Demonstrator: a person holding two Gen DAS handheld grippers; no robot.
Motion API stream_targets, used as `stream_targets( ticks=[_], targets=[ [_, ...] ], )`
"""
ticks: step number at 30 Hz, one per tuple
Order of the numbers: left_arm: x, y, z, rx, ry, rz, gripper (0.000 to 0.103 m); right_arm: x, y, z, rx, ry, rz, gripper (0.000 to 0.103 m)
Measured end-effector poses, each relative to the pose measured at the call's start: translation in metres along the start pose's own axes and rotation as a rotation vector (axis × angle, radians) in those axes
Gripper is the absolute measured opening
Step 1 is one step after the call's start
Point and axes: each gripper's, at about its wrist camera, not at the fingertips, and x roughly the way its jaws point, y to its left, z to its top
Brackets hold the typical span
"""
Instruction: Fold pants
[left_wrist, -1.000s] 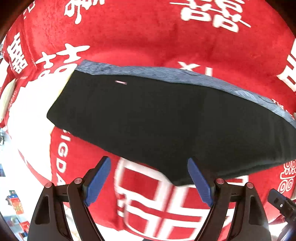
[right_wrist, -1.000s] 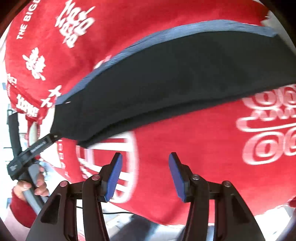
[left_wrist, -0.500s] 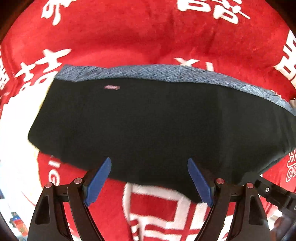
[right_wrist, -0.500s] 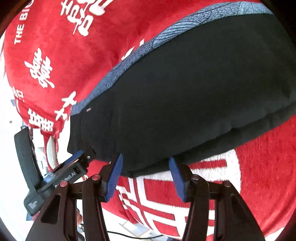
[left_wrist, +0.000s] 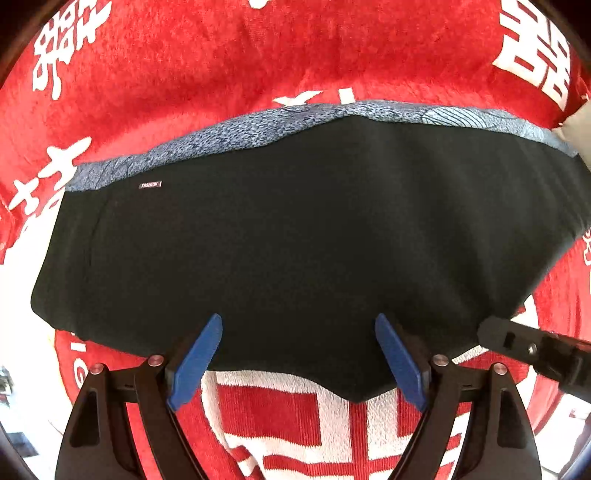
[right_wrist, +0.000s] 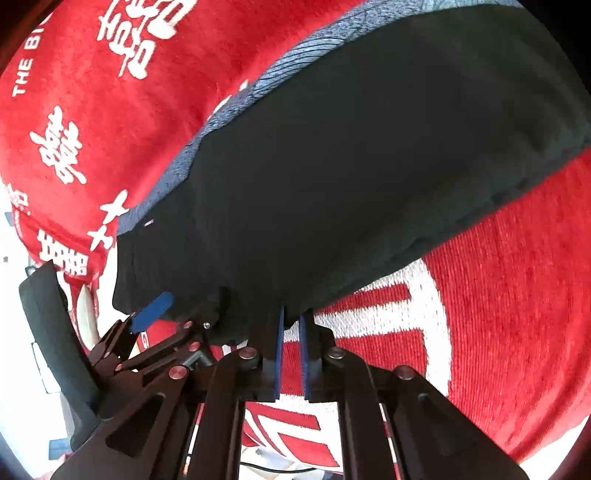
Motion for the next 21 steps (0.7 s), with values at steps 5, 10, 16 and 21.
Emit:
stream_targets(
  ticks=[5,10,16,21],
  targets=[
    [-0.023,0.005,0.024,-0.014,-0.022,-0.001,0.086,-0.042,-0.006,-0.001,-0.111,-0.009,-0.111,0.019],
    [-0.026,-0.016,0.07,-0.021,-0.046,0.006,0.086,-0.1,-0.038,0.047,-0.142,-0.174,-0.272,0.028],
    [0.01,-0.05,0.109,-0.1,-0.016,0.046,0.086,-0.095,-0.063,0.155,-0.203,-0.215,-0.346,0.028],
    [0.023,-0.055,0.102,-0.134,-0.013,0.11,0.097,-0.076,-0.099,0.2,-0.222,-0.172,-0.343,0.022]
  ],
)
